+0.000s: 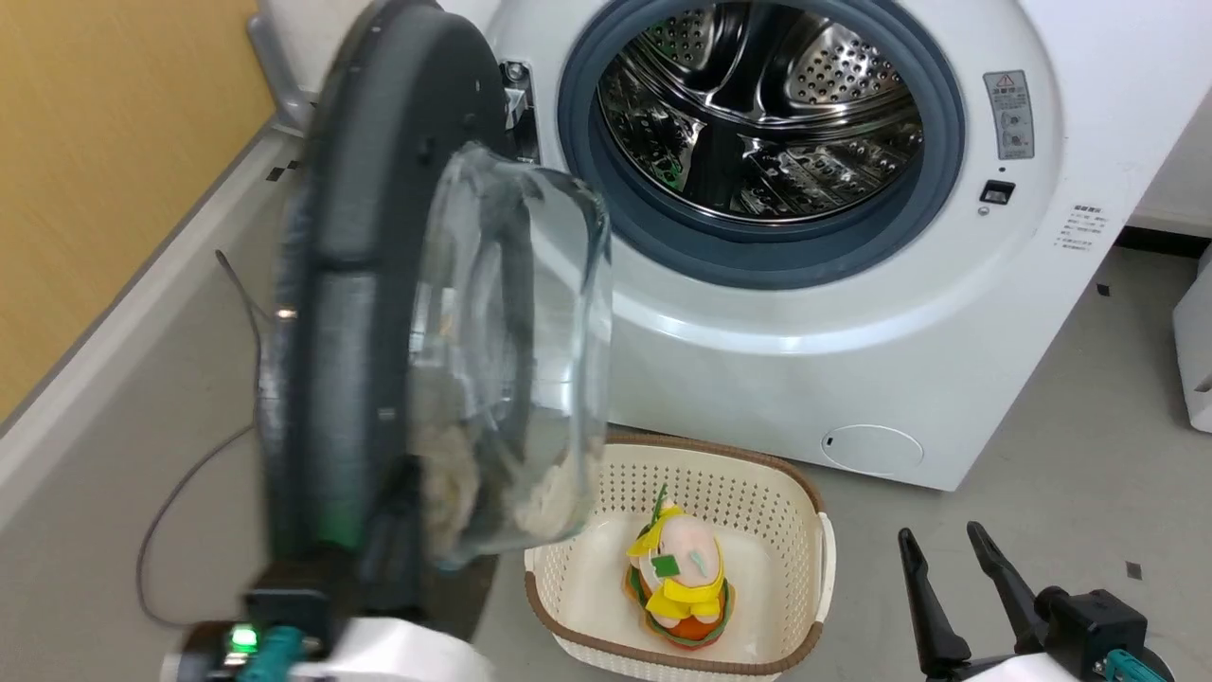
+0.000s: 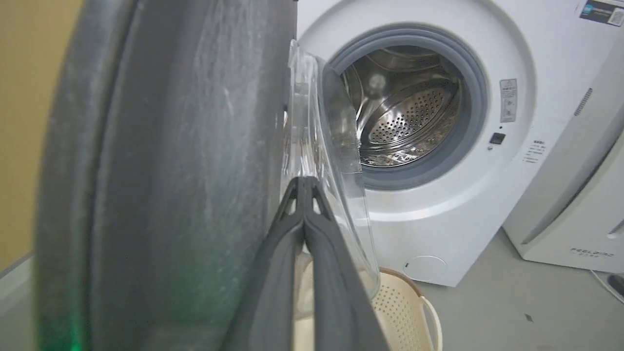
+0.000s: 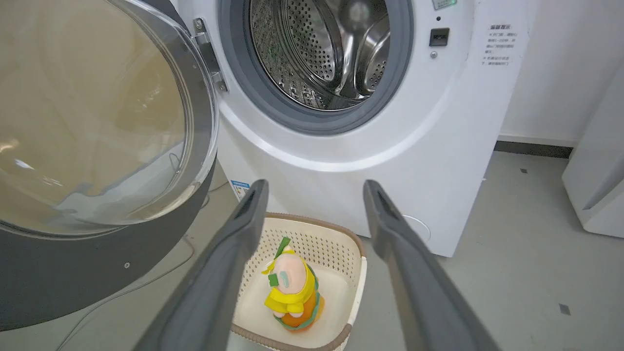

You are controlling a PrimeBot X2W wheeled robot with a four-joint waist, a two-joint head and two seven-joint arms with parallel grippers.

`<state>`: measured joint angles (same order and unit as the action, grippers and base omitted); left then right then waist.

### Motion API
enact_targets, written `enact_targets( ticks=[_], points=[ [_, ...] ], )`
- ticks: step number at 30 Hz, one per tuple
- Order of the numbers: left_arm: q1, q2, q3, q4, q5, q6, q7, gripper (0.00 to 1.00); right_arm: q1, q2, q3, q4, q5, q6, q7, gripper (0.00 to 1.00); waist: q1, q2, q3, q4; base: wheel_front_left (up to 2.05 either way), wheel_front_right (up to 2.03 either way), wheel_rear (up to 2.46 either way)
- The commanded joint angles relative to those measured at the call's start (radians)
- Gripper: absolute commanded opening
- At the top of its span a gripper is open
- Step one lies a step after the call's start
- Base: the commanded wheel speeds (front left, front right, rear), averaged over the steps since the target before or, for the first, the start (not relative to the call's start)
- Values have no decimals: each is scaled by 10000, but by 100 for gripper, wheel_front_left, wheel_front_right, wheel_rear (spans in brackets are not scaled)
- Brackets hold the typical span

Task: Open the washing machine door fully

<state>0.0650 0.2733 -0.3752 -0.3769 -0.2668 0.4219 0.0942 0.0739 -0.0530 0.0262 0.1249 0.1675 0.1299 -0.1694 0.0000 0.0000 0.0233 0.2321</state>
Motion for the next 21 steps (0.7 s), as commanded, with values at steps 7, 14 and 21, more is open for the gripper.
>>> enact_targets(
  ticks=[7, 14, 21],
  points=[
    [177, 508, 1760, 628, -949, 117, -550, 0, -7, 28, -14, -10, 77, 8, 36, 100, 0, 0, -12, -92, 0, 0, 0],
    [-162, 1096, 3709, 2259, -2073, -369, -1729, 0, -12, 28, -51, -160, 31, 8, 138, 100, 0, 0, 161, -296, 0, 0, 0],
    [-612, 1636, 4739, 4054, -2515, -841, -2699, 0, -71, 28, -68, -174, 36, 8, 161, 100, 0, 0, 219, -553, 0, 0, 0]
  ],
)
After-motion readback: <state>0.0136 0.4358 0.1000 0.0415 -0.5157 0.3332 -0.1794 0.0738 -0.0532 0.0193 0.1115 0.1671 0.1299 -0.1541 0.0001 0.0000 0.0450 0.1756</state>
